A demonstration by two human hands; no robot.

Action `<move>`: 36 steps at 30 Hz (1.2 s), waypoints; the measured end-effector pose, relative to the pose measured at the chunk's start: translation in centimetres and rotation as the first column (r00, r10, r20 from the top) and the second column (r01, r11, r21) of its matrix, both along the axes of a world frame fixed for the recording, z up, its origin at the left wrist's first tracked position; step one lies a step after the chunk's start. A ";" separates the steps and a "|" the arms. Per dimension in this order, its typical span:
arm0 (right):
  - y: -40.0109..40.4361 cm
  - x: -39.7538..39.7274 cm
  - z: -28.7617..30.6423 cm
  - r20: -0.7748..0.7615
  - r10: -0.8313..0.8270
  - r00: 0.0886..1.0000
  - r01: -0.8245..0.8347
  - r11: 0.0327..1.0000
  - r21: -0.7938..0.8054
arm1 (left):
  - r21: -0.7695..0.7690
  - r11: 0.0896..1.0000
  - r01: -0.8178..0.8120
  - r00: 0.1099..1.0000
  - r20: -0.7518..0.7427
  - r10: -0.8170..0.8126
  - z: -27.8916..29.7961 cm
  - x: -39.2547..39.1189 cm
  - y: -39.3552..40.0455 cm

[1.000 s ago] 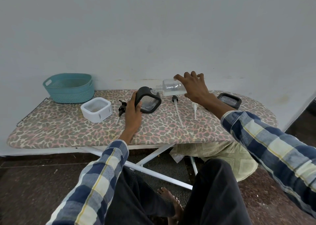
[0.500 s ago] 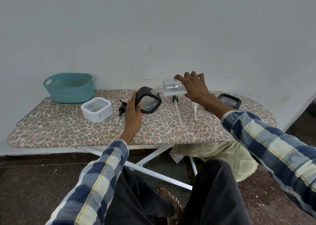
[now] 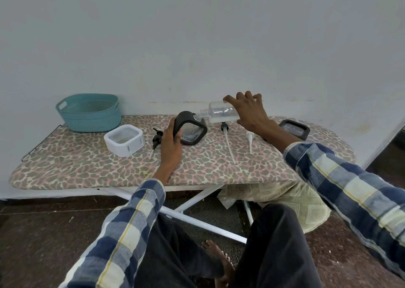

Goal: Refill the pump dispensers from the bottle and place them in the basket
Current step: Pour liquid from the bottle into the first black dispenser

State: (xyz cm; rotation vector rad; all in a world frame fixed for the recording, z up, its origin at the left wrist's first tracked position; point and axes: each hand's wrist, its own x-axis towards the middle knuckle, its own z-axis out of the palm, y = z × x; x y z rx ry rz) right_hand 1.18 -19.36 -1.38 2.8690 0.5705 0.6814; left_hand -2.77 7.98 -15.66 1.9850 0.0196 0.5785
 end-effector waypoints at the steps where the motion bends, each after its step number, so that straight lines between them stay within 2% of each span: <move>1: 0.0 0.0 0.0 0.001 0.001 1.000 -0.001 1.000 0.001 | -0.001 1.000 -0.001 1.000 0.000 0.001 0.1 -0.1 -0.1; 15: 0.0 0.0 -1.3 -0.045 -0.013 0.999 0.015 0.998 0.053 | -0.030 1.000 -0.003 1.000 -0.010 0.002 0.8 -0.8 -0.3; 22: 1.1 -0.2 -3.6 -0.132 0.020 0.991 0.013 0.970 0.243 | -0.067 0.996 -0.058 0.997 -0.061 0.053 0.8 -1.0 -0.4; 25: 1.8 -0.3 -4.6 -0.166 0.076 0.983 -0.001 0.911 0.413 | -0.081 0.993 -0.088 0.995 -0.062 0.083 1.0 -1.3 -0.6; 30: 3.0 -0.7 -5.4 -0.179 0.138 0.974 0.037 0.686 0.726 | -0.111 0.980 -0.168 0.980 -0.127 0.153 0.9 -1.3 -0.7; 32: 3.4 -0.7 -5.6 -0.177 0.175 0.969 0.032 0.619 0.785 | -0.117 0.977 -0.177 0.977 -0.144 0.159 0.8 -1.3 -0.6; 36: 4.0 -0.6 -6.1 -0.173 0.221 0.960 0.023 0.551 0.834 | -0.115 0.976 -0.185 0.976 -0.135 0.169 1.2 -1.7 -0.8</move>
